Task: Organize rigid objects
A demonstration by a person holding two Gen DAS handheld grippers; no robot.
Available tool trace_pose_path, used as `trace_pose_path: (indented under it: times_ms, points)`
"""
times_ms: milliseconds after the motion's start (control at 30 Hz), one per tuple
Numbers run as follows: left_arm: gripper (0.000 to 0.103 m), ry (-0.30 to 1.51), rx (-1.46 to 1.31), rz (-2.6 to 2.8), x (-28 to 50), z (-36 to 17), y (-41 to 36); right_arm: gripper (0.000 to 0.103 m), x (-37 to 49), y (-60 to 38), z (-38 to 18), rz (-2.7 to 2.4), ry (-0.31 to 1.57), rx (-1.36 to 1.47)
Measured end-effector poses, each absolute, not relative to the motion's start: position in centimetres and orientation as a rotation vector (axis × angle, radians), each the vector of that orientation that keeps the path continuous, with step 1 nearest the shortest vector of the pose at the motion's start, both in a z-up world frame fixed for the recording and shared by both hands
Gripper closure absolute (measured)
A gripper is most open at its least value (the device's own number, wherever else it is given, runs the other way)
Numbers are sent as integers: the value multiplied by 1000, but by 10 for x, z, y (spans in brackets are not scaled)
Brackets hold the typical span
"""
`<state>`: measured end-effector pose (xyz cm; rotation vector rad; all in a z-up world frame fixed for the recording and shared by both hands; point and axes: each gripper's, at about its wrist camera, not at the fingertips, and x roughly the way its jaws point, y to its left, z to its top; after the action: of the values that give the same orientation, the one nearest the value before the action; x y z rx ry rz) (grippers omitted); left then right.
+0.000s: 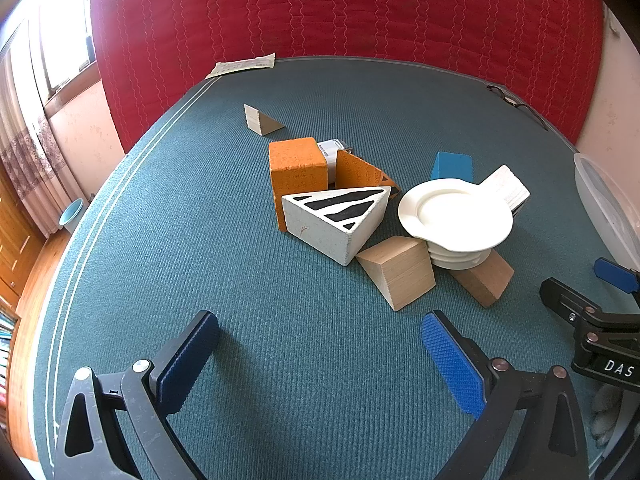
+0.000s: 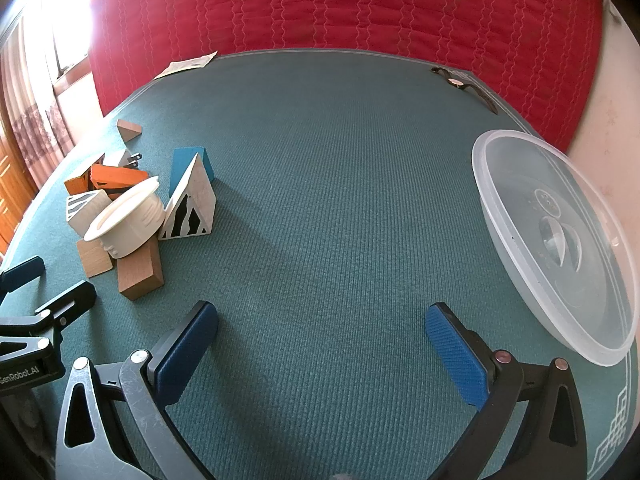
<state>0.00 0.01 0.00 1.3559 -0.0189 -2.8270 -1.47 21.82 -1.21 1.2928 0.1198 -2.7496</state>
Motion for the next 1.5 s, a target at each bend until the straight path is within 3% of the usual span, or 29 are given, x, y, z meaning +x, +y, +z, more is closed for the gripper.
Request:
trace_pose_path:
  times_ms: [533, 1033, 1500]
  points:
    - [0, -3, 1371, -2851, 6, 5, -4, 0, -13, 216, -11, -2721, 143, 1287]
    - [0, 236, 1331, -2860, 1, 9, -30, 0, -10, 222, -9, -2695, 57, 1247]
    - [0, 166, 1304, -2826, -31, 16, -15, 0, -10, 223, -9, -2693, 52, 1246]
